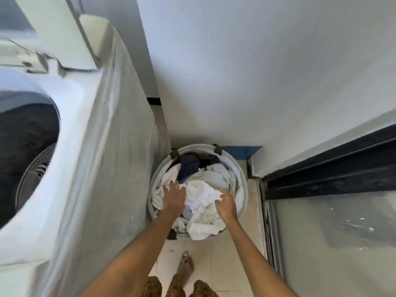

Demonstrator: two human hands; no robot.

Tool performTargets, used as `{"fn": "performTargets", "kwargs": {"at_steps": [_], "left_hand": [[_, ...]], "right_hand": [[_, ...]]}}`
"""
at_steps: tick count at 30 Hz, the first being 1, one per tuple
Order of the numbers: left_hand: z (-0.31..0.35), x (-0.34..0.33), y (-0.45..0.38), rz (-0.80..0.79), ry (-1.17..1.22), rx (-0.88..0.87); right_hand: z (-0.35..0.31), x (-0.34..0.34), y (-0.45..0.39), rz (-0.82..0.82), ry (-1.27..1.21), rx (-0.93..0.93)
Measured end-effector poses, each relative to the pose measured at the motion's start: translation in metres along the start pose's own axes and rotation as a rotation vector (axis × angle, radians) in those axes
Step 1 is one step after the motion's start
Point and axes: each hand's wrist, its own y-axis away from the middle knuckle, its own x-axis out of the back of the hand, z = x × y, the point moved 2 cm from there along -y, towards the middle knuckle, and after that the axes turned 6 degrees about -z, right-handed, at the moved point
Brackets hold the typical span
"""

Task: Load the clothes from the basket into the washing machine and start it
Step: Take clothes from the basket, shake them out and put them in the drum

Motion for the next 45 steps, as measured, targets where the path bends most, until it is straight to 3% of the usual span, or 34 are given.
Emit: {"fn": "performTargets", "kwargs": {"at_steps": [2, 3, 4, 6, 9, 13, 19, 24, 26, 30, 33, 35, 38, 40, 43, 45], "left_hand": [[-0.007, -0.001, -0.013, 0.265, 0.085, -0.061], [-0.010, 0.008, -0.008, 0.384, 0.261, -0.103], [-0.012, 0.021, -0.002, 0.445, 0.523, -0.147], [-0.010, 0.053, 0.018, 0.421, 0.951, -0.131], [0.002, 0.121, 0.059, 0.552, 1.166, -0.141], [0.023, 0.234, 0.125, 0.610, 1.122, -0.398], [0.023, 0.392, 0.233, 0.465, 0.875, -0.773], [-0.005, 0.465, 0.313, 0.295, 1.078, -1.001], [-0.016, 0.488, 0.335, 0.330, 1.132, -0.999], [-0.038, 0.512, 0.338, 0.655, 1.082, -0.760], [-0.054, 0.504, 0.326, 0.697, 1.021, -0.618], [-0.060, 0.493, 0.319, 0.672, 0.939, -0.562], [-0.064, 0.479, 0.307, 0.676, 0.809, -0.553], [-0.060, 0.472, 0.312, 0.702, 0.863, -0.676], [-0.052, 0.463, 0.334, 0.529, 1.146, -0.838], [-0.050, 0.461, 0.340, 0.444, 1.063, -0.814]], "right_hand": [[0.007, -0.006, -0.003, -0.015, 0.002, 0.033], [0.004, -0.005, 0.000, -0.012, 0.009, 0.057], [-0.002, -0.004, 0.005, -0.009, 0.009, 0.084], [-0.020, 0.002, 0.021, -0.037, 0.048, 0.165], [-0.067, 0.021, 0.053, -0.116, 0.105, 0.300], [-0.145, 0.065, 0.096, 0.035, 0.064, 0.452], [-0.240, 0.135, 0.172, 0.408, -0.156, 0.582], [-0.268, 0.168, 0.201, 0.330, -0.183, 0.375], [-0.282, 0.181, 0.213, 0.338, -0.226, 0.383], [-0.324, 0.213, 0.256, 0.459, -0.423, 0.511], [-0.352, 0.240, 0.283, 0.548, -0.338, 0.527], [-0.369, 0.255, 0.293, 0.535, -0.300, 0.528], [-0.396, 0.267, 0.303, 0.403, -0.520, 0.533], [-0.412, 0.268, 0.302, 0.286, -0.701, 0.520], [-0.433, 0.258, 0.292, 0.094, -0.845, 0.488], [-0.441, 0.251, 0.285, 0.042, -0.965, 0.493]]}}
